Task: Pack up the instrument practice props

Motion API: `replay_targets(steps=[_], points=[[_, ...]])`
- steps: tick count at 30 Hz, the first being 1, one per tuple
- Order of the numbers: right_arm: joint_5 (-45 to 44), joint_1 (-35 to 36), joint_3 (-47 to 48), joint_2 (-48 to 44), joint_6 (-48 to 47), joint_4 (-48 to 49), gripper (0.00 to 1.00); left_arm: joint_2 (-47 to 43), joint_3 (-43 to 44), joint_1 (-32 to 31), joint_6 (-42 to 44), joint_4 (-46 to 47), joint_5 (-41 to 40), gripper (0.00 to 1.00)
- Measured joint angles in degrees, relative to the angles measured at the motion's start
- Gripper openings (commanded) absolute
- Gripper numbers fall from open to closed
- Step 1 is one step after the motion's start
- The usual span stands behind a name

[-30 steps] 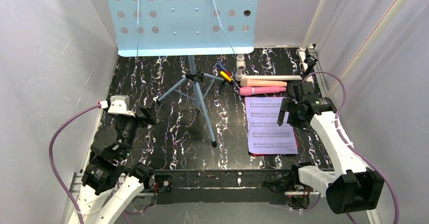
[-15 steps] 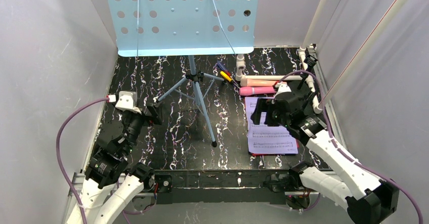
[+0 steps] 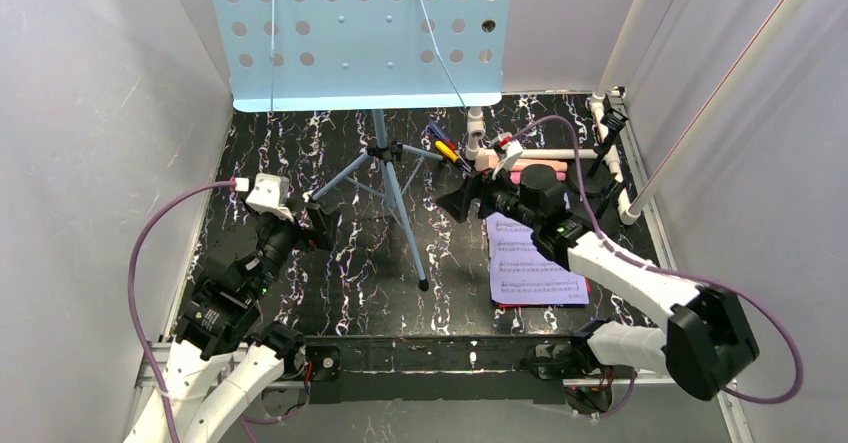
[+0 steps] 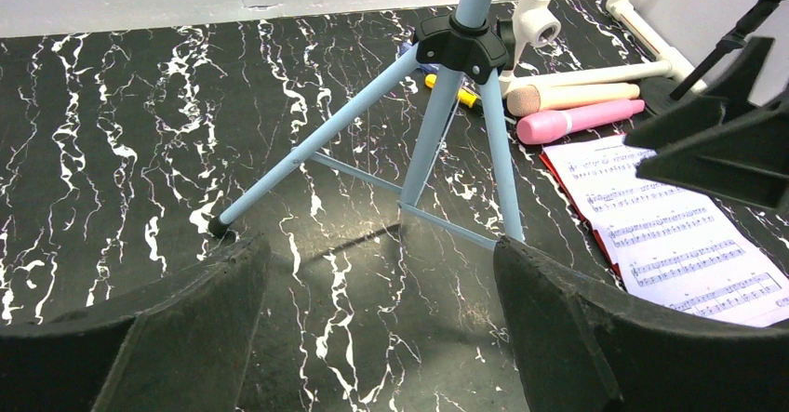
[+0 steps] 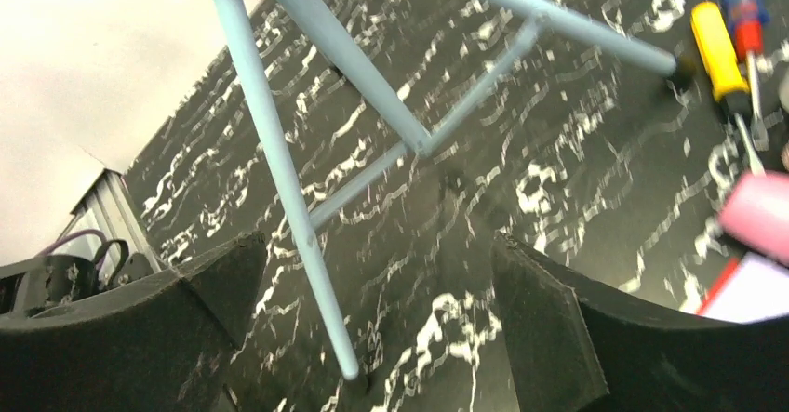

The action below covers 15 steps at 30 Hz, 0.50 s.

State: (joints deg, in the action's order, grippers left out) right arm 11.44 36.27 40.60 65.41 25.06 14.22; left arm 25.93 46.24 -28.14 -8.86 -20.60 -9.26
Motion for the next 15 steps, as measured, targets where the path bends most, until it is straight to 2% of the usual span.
replay_targets(steps=[4, 8, 15], points=[[1.42, 0.11, 0.00, 6.97, 0.83, 13.70, 0.99, 0.37, -0.09, 0.00, 0.00, 0.76, 0.72, 0.94], [3.17, 0.07, 0.52, 12.90, 0.68, 22.12, 0.98, 2.34, -0.72, 0.00, 0.07, 1.97, 1.81, 0.97], [9.79, 0.09, 7.56, 25.27, 3.04, 35.95, 0.78, 9.01, -1.44, 0.07, -2.23, 4.22, 4.26, 0.98]])
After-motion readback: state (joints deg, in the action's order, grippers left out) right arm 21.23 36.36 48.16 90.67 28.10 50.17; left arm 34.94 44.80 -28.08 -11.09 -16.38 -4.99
